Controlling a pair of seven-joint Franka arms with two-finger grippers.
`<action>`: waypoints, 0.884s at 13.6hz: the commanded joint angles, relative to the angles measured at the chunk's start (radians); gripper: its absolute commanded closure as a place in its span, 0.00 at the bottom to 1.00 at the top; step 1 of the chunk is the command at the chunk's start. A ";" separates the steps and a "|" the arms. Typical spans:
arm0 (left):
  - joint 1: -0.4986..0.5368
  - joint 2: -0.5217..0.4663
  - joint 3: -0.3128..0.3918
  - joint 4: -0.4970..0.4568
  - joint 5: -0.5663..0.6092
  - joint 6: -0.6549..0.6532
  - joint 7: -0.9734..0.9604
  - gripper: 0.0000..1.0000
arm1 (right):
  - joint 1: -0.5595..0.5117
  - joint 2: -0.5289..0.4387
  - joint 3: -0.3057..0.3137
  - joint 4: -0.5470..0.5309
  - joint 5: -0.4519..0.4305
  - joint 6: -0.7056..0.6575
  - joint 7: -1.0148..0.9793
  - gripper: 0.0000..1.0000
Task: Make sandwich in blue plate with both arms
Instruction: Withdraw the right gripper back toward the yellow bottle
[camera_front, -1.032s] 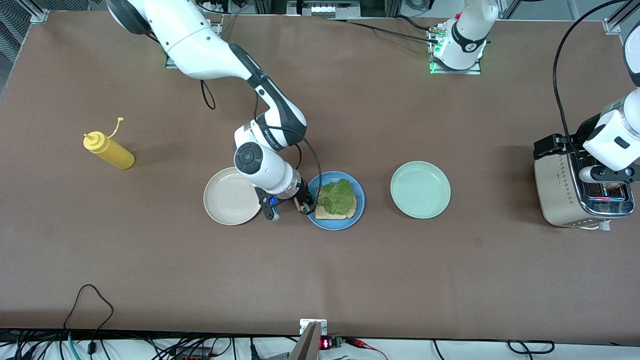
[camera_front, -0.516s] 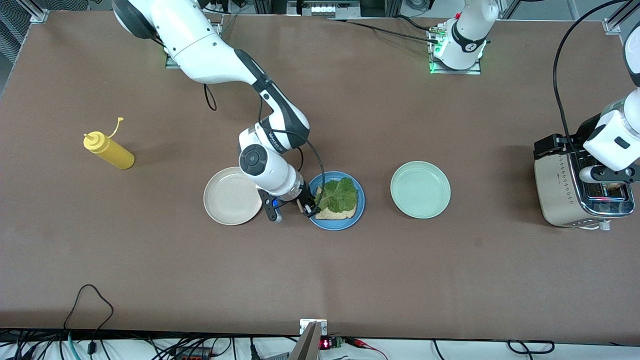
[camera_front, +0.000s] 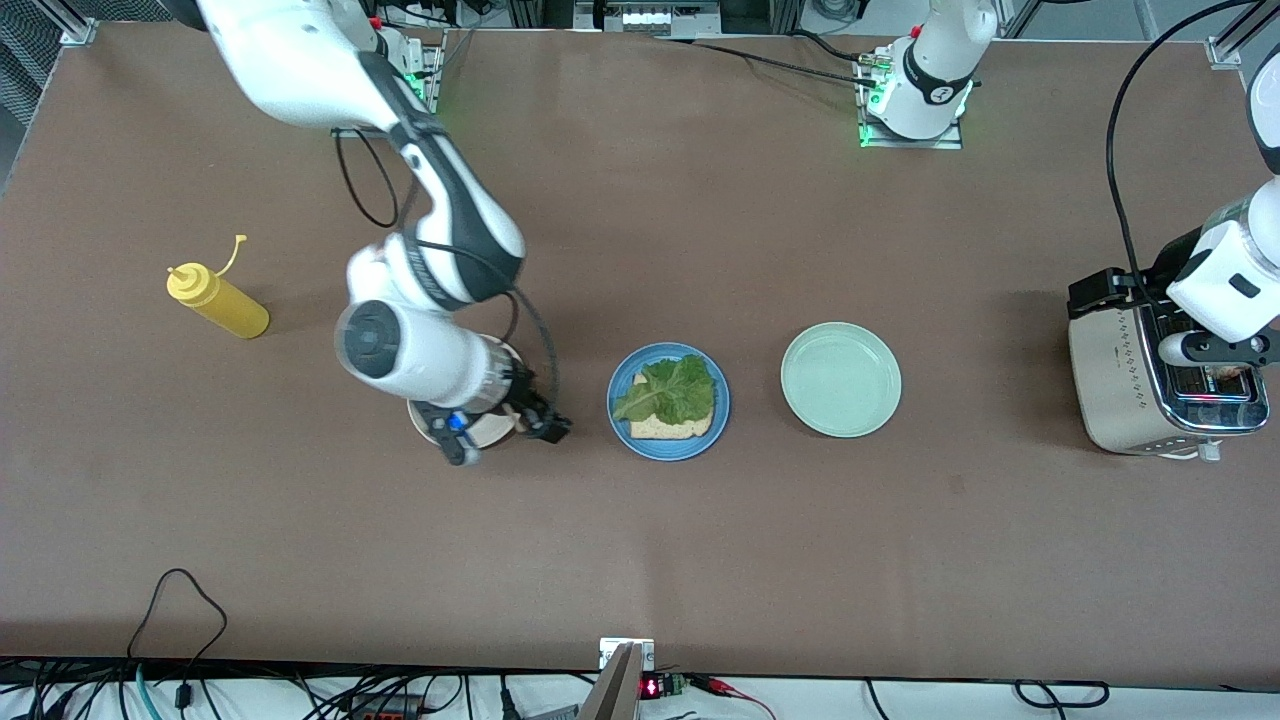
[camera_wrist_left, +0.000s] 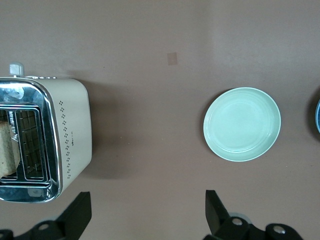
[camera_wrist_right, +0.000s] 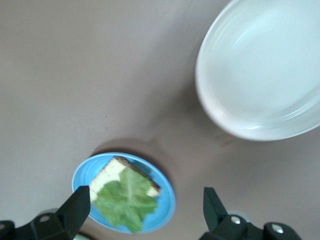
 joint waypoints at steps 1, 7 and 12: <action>0.008 -0.021 0.000 -0.021 -0.021 0.002 0.023 0.00 | -0.093 -0.149 0.013 -0.133 0.004 -0.087 -0.205 0.00; 0.005 -0.023 0.000 -0.021 -0.023 0.029 0.012 0.00 | -0.330 -0.445 0.014 -0.411 -0.062 -0.179 -0.831 0.00; 0.005 -0.029 -0.003 -0.029 -0.023 0.019 0.015 0.00 | -0.506 -0.546 0.014 -0.492 -0.169 -0.285 -1.262 0.00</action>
